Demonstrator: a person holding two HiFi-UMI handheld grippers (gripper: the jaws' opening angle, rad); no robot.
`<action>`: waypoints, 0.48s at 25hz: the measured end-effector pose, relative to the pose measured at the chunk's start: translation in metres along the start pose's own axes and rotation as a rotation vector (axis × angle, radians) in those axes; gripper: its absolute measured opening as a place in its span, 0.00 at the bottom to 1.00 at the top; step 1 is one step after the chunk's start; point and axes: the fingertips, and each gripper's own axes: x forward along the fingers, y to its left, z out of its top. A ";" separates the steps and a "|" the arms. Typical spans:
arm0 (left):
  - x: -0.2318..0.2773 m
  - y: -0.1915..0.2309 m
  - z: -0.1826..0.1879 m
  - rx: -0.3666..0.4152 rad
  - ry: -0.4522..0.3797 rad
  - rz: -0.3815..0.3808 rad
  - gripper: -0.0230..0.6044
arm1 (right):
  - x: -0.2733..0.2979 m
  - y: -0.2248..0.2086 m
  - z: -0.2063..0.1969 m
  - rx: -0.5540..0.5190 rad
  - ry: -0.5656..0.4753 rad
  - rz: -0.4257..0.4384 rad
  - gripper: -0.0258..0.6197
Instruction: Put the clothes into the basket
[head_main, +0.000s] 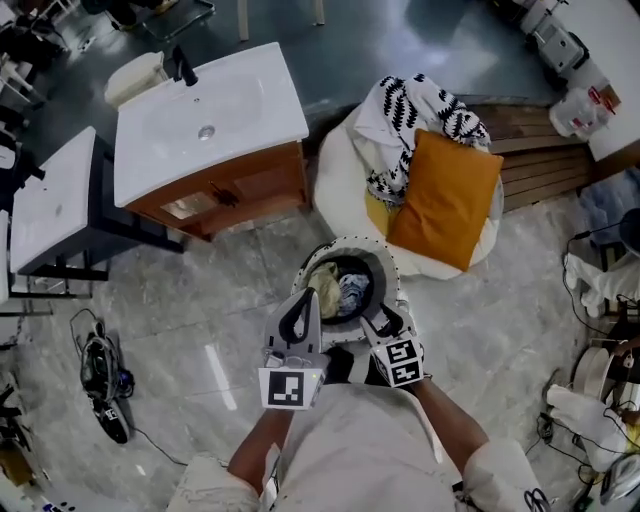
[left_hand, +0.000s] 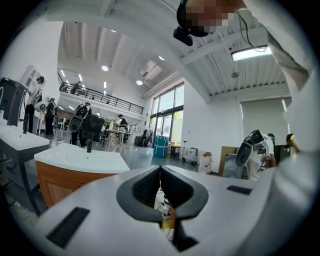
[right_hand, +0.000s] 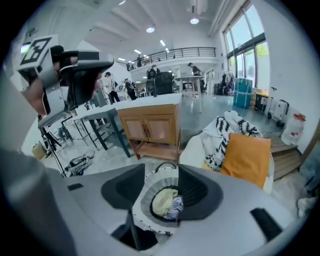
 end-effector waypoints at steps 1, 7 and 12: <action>0.003 -0.003 0.004 0.010 -0.006 -0.006 0.04 | -0.008 -0.006 0.009 0.015 -0.033 -0.013 0.34; 0.019 -0.017 0.023 0.038 -0.031 -0.008 0.04 | -0.058 -0.037 0.074 0.042 -0.245 -0.092 0.34; 0.022 -0.019 0.052 0.067 -0.079 0.012 0.05 | -0.098 -0.053 0.135 -0.011 -0.412 -0.140 0.34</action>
